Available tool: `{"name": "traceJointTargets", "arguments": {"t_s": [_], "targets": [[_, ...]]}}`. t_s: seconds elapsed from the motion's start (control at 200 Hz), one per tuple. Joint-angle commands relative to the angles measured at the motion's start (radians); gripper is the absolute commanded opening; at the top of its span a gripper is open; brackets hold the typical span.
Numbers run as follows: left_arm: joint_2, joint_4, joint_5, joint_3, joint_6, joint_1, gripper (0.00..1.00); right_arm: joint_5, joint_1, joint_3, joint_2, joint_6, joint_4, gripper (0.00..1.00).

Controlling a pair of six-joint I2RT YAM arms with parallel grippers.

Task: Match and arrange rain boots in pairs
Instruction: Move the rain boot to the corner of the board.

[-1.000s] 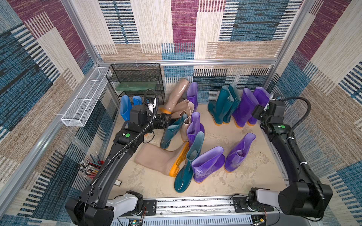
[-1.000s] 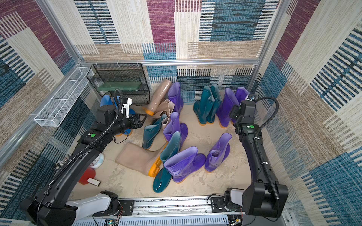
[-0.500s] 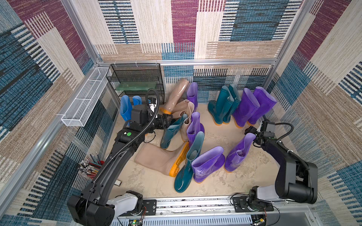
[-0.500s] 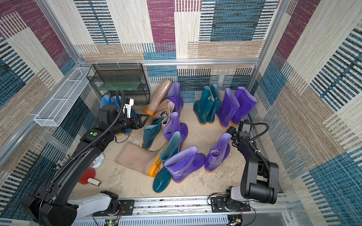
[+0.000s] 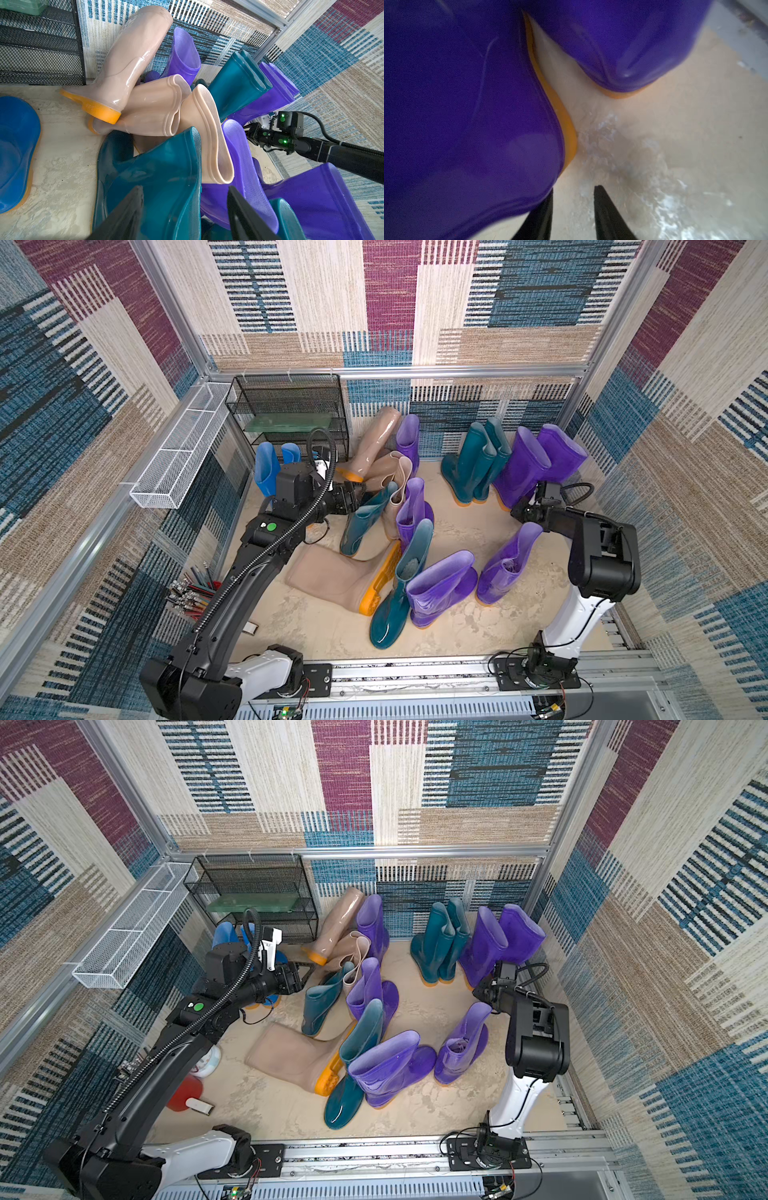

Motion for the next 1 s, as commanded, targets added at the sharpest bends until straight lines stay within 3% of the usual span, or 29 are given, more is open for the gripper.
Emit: {"name": "traceJointTargets", "arguments": {"t_s": [0.0, 0.331, 0.566, 0.701, 0.756, 0.811, 0.997], "targets": [[-0.005, 0.025, -0.021, 0.002, 0.003, 0.001, 0.66, -0.003, 0.005, 0.046, 0.040, -0.018, -0.001, 0.36], [0.008, 0.022, -0.022, 0.004, 0.007, 0.001, 0.66, 0.025, 0.033, 0.196, 0.128, -0.043, -0.071, 0.35], [0.013, 0.023, -0.018, 0.005, 0.006, 0.001, 0.66, 0.020, 0.014, 0.080, 0.000, -0.028, -0.056, 0.39], [0.013, 0.024, -0.015, 0.002, -0.001, 0.002, 0.66, 0.013, -0.030, -0.083, -0.178, 0.007, -0.030, 0.54], [0.013, 0.027, -0.007, 0.002, -0.003, 0.001, 0.66, 0.042, -0.075, -0.153, -0.256, 0.065, -0.004, 0.55], [0.012, 0.032, -0.004, 0.000, -0.008, 0.001, 0.66, -0.035, -0.137, -0.208, -0.313, 0.092, 0.040, 0.55], [0.013, 0.035, 0.007, -0.002, -0.018, 0.001, 0.66, -0.108, -0.248, -0.144, -0.260, 0.106, 0.023, 0.59]]}}
